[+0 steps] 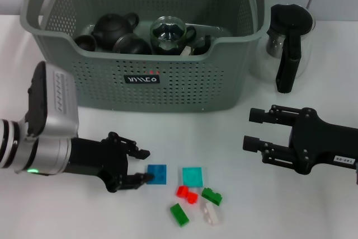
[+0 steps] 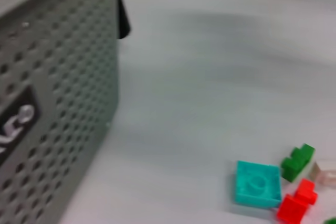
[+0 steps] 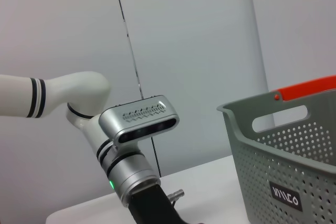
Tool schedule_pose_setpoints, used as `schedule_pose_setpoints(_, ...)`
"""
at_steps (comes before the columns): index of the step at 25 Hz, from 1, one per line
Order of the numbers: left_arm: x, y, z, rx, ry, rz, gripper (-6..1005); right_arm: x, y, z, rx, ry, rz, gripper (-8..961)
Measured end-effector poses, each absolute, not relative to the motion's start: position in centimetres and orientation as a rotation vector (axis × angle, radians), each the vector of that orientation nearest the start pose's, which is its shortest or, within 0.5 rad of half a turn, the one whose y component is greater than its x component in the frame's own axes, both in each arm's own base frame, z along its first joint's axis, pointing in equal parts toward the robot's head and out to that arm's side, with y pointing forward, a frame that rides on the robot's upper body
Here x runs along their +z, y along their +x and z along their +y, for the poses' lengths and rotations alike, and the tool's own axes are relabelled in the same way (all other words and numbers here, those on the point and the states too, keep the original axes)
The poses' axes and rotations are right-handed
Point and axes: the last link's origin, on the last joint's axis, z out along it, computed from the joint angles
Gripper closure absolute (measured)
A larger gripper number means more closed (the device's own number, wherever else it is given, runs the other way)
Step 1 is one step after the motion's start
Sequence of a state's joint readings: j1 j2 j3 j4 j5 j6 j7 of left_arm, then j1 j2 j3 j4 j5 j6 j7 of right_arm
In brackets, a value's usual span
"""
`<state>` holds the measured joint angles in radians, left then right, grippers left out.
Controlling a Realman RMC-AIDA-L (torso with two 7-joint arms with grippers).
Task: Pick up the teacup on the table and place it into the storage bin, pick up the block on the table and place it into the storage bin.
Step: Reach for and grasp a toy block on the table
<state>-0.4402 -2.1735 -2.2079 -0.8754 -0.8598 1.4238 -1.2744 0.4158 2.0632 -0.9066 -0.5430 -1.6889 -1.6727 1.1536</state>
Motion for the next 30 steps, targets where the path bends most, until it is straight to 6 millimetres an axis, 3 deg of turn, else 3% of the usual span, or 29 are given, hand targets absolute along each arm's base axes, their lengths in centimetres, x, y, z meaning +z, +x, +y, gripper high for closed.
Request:
schedule_pose_setpoints(4, -4.8, -27.6, 30.4, -0.101, -2.948, -0.143, 511, -1.5, 26.0, 28.6, 1.001, -2.747, 0.445, 310)
schedule_pose_setpoints(12, -5.1, -27.2, 30.5, -0.152, -2.932, -0.119, 417, -1.6, 25.9, 28.6, 1.004, -2.747, 0.444, 312)
schedule_pose_setpoints(30, -6.3, -27.8, 30.5, -0.104, -2.939, -0.147, 424, -1.6, 26.2, 28.5, 0.993, -2.737, 0.461, 311)
